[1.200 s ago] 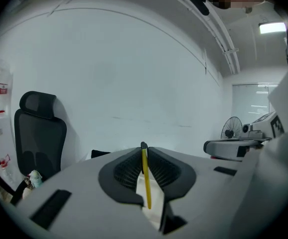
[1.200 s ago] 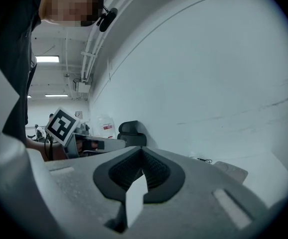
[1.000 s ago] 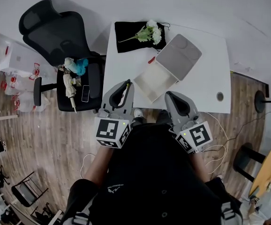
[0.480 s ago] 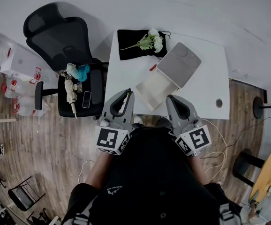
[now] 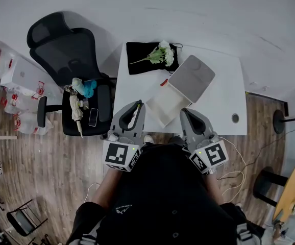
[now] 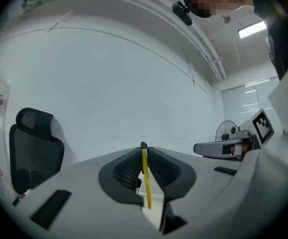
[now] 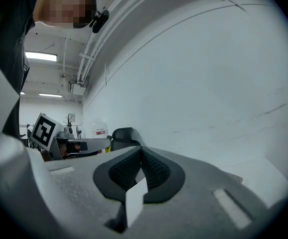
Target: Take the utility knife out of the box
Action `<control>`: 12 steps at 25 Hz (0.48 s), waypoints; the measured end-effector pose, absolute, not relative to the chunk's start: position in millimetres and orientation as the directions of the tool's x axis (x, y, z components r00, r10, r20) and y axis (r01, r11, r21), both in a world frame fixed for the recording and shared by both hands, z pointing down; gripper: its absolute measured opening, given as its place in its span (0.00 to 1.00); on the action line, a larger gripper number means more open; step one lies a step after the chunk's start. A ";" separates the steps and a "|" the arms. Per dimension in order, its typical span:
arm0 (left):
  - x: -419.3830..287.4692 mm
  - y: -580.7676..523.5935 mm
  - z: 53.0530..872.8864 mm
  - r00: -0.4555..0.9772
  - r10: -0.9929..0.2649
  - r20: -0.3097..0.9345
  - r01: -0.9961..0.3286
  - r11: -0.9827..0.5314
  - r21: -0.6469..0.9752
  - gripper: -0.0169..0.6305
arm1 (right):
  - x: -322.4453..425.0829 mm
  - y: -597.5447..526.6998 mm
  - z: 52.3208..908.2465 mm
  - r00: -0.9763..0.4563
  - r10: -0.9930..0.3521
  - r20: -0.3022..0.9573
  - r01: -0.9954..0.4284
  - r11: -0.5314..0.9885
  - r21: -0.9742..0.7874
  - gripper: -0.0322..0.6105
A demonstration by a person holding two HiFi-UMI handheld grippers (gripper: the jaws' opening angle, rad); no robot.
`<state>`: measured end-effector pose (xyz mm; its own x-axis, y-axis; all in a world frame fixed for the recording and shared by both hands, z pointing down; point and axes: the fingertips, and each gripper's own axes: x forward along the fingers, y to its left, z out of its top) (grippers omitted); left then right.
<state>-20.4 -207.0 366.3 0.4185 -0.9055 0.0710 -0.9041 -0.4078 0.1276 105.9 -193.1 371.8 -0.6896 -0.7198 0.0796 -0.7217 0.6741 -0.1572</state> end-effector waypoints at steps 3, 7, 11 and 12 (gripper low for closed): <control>-20.0 -211.7 357.4 0.425 -0.904 0.051 -0.901 -0.417 0.122 0.09 | 112.9 -197.2 364.4 -0.680 -0.730 0.066 -0.730 0.666 -0.149 0.06; -18.3 -217.7 345.1 0.435 -0.900 0.025 -0.896 -0.430 0.112 0.09 | 121.7 -203.3 350.7 -0.669 -0.742 0.040 -0.741 0.662 -0.114 0.06; -14.4 -224.9 329.8 0.447 -0.895 -0.010 -0.890 -0.446 0.092 0.09 | 129.5 -210.8 335.0 -0.661 -0.750 0.013 -0.749 0.659 -0.073 0.06; -13.5 -226.4 325.3 0.449 -0.893 -0.019 -0.889 -0.449 0.087 0.09 | 131.0 -212.3 331.5 -0.660 -0.751 0.008 -0.750 0.658 -0.065 0.06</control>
